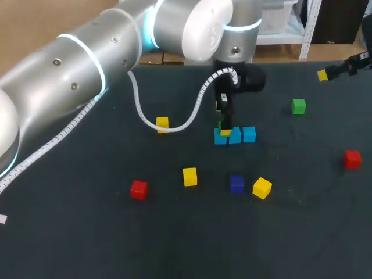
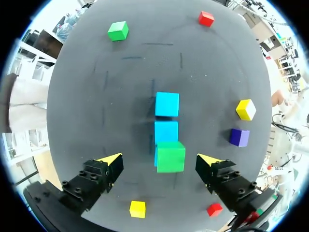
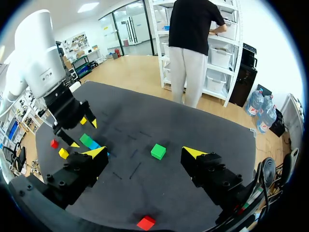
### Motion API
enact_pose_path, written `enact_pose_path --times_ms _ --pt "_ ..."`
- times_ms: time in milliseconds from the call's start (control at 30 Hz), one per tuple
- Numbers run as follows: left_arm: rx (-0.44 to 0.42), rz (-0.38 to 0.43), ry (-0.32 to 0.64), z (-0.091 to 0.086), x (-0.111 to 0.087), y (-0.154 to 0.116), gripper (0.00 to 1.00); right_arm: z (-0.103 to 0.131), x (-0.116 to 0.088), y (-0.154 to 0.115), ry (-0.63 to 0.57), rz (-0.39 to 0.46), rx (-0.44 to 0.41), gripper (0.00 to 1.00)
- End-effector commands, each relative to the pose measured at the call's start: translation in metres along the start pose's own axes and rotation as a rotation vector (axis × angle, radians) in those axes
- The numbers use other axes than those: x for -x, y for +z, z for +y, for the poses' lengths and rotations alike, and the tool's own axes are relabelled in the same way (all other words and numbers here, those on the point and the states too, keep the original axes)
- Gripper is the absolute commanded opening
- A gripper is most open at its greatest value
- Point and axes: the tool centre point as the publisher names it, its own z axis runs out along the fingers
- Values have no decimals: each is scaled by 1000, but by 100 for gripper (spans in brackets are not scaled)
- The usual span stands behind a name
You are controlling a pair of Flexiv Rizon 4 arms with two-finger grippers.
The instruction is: Place the blue cubes, place green cubes on the blue cubes, place the yellow cubes on the green cubes, then place the red cubes on the yellow cubes, and place purple cube on the red cubes.
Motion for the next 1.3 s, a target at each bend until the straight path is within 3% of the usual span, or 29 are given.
enact_pose_path --times_ms 33,567,633,767,900,1300 --pt "-1 -1 1 -2 -7 -4 100 -1 0 1 -1 -1 6 100" --pt "-12 -3 0 -4 -4 1 100 -1 0 1 -1 -1 6 100" --pt "-10 -3 -2 -4 -4 1 90 -1 0 1 -1 -1 6 100" --pt "-19 -2 -1 -5 -4 2 55 -1 0 1 -1 -1 6 100" --pt "-25 -1 2 -6 -4 4 47 -1 0 1 -1 -1 6 100" --pt "-25 -1 3 -6 -3 6 45 -1 0 1 -1 -1 6 100"
